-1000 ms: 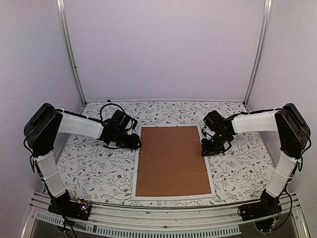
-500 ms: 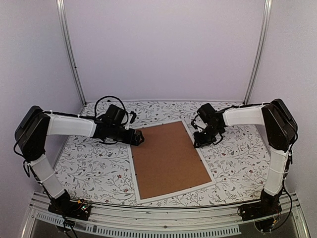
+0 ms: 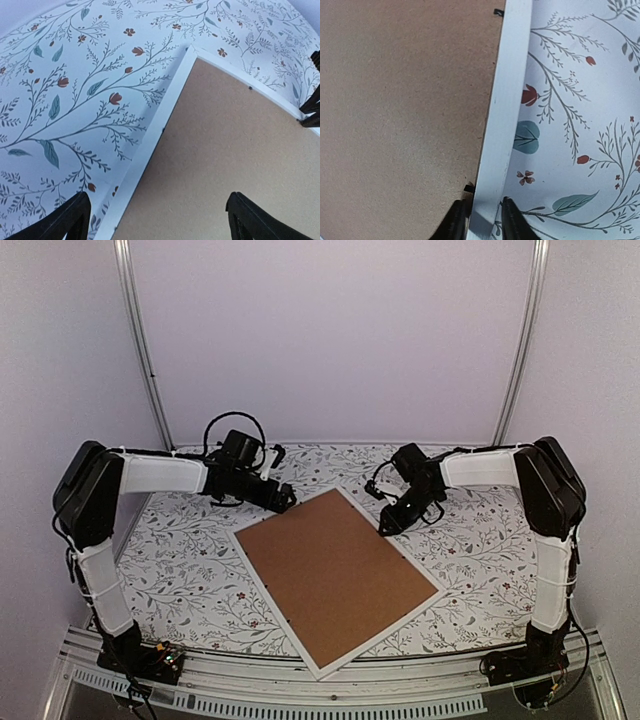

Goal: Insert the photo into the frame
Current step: Rotate the photo frame at the center of the board.

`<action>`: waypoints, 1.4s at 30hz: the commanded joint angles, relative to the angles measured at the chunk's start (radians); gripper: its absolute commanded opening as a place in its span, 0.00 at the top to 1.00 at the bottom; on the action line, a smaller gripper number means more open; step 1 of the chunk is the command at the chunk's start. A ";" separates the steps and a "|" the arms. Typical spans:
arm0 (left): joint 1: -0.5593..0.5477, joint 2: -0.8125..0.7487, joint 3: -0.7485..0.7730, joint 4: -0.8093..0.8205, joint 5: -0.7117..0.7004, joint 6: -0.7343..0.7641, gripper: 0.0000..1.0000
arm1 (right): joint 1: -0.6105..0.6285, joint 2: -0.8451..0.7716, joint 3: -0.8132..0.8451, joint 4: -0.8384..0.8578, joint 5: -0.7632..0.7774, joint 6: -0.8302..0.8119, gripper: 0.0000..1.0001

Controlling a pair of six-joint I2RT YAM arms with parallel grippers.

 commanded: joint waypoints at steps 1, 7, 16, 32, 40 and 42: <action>0.024 0.124 0.123 -0.089 0.038 0.092 0.03 | -0.017 0.028 0.014 -0.020 -0.021 -0.087 0.64; 0.044 0.214 0.202 -0.140 0.111 0.153 0.03 | -0.072 -0.058 -0.011 0.042 -0.068 0.002 0.44; 0.079 0.318 0.303 -0.183 0.111 0.189 0.15 | -0.114 -0.184 -0.108 0.059 -0.060 0.135 0.31; 0.095 0.346 0.271 -0.163 0.106 0.113 0.67 | -0.137 -0.295 -0.212 0.009 -0.018 0.302 0.31; 0.095 0.299 0.179 -0.123 0.001 0.035 0.86 | -0.146 -0.342 -0.239 0.006 0.050 0.363 0.21; 0.094 0.288 0.161 -0.122 -0.031 0.013 0.91 | -0.146 -0.346 -0.244 0.005 0.062 0.379 0.18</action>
